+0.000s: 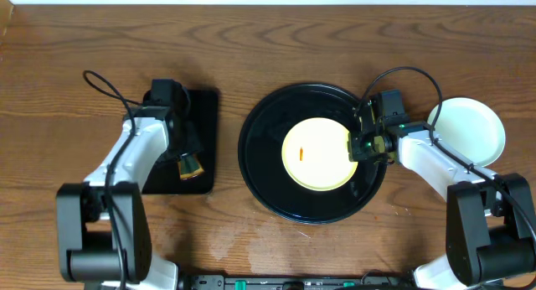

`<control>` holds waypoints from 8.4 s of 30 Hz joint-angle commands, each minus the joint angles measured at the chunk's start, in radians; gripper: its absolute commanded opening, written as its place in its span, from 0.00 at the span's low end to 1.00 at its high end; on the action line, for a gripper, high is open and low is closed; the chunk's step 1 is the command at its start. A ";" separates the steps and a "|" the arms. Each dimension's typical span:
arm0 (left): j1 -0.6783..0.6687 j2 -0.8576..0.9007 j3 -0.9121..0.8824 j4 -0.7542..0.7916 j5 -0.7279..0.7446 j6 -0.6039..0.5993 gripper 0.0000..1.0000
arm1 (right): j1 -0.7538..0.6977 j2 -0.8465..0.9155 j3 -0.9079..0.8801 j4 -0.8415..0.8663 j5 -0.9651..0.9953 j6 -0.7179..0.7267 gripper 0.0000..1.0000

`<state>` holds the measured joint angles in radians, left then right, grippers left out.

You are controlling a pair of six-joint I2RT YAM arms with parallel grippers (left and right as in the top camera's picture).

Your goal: Clean dirty plates on tray and stack at the side

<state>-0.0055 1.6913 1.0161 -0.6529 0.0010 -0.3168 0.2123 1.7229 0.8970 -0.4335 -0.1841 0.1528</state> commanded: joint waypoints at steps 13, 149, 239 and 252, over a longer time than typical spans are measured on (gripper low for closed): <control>0.000 0.038 -0.115 0.068 0.023 -0.022 0.08 | 0.005 0.022 -0.011 -0.011 0.003 0.011 0.01; -0.085 -0.122 0.134 -0.105 0.301 0.032 0.85 | 0.203 -0.291 0.039 -0.109 0.394 -0.064 0.01; -0.085 -0.122 0.133 -0.105 0.301 0.032 0.86 | -0.135 0.145 0.038 -0.031 -0.606 -0.187 0.28; -0.085 -0.122 0.133 -0.105 0.301 0.032 0.86 | -0.100 0.061 0.038 -0.056 -0.490 -0.217 0.34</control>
<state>-0.0887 1.5692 1.1351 -0.7551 0.2905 -0.2878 0.0830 1.7721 0.9329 -0.4927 -0.7082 -0.0452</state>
